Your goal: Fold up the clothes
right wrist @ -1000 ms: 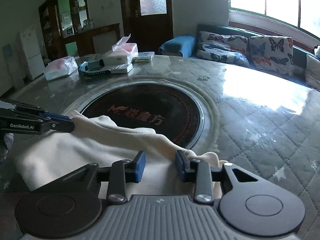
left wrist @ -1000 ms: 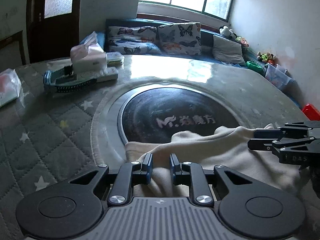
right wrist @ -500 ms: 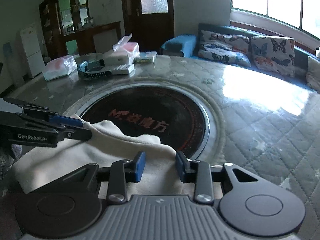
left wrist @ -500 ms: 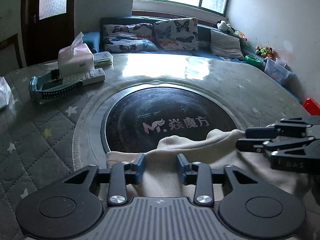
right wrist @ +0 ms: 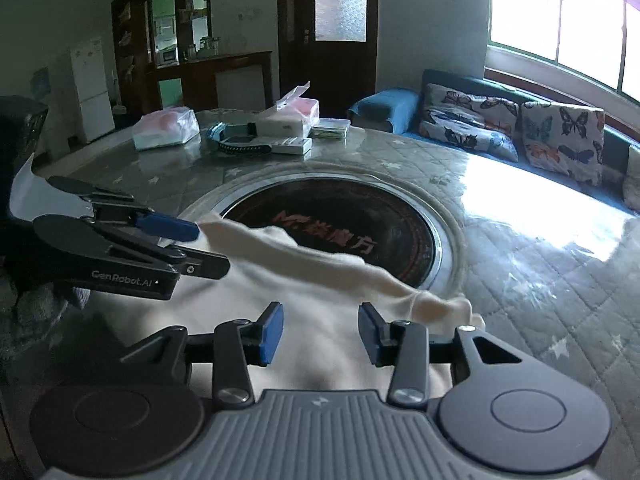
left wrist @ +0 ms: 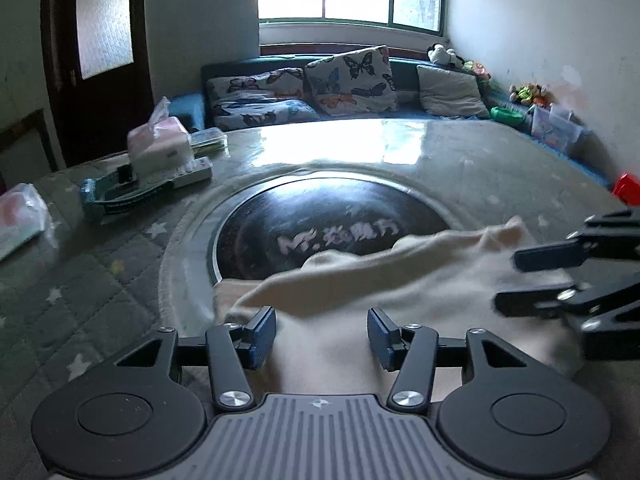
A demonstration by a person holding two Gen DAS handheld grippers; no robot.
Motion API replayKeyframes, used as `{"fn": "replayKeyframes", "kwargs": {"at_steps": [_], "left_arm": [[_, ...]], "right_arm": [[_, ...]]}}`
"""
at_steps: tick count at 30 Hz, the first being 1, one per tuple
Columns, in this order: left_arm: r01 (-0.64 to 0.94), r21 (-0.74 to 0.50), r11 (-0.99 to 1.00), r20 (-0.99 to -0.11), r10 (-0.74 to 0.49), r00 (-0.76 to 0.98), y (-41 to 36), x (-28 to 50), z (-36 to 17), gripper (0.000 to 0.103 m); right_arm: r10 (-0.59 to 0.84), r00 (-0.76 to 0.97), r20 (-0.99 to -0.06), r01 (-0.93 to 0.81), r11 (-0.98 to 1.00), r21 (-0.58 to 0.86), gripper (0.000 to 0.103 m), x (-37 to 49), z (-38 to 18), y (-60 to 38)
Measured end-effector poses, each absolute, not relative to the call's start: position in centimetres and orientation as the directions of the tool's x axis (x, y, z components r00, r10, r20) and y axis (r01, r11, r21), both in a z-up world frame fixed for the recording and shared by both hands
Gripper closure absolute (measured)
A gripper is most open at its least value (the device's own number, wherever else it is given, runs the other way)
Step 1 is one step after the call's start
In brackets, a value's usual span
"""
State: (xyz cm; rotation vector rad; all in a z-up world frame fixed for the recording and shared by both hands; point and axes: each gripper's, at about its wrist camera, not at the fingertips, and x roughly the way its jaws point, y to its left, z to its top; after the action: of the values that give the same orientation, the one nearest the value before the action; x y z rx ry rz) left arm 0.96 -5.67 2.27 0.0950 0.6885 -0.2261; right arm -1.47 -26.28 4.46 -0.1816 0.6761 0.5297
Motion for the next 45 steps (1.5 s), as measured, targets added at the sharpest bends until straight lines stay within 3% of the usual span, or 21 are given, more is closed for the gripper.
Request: {"fn": "replayKeyframes", "kwargs": {"at_steps": [15,30,38,45], "left_arm": [[0.187,0.053,0.981,-0.595,-0.12,0.794,-3.1,-3.9,2.3,0.043],[0.147,0.039,0.988,-0.612,-0.093,0.785,-1.3,-5.5,1.6,0.034],[0.141,0.041,0.989,-0.627,-0.085,0.774,-1.3,-5.2,1.6,0.034],[0.137,0.029,0.99,-0.644,-0.086,0.76,-1.2,-4.9,1.7,0.033]], "right_arm": [[0.376,0.695,-0.613,-0.475,0.88,0.001,0.06,-5.0,4.4,-29.3],[0.354,0.692,-0.629,-0.485,0.874,-0.042,0.059,-6.1,3.5,-29.9],[0.378,0.706,-0.6,-0.498,0.867,-0.039,0.059,-6.4,4.9,-29.7],[0.367,0.687,-0.627,-0.49,0.871,-0.026,0.059,-6.0,3.7,-30.0]]}}
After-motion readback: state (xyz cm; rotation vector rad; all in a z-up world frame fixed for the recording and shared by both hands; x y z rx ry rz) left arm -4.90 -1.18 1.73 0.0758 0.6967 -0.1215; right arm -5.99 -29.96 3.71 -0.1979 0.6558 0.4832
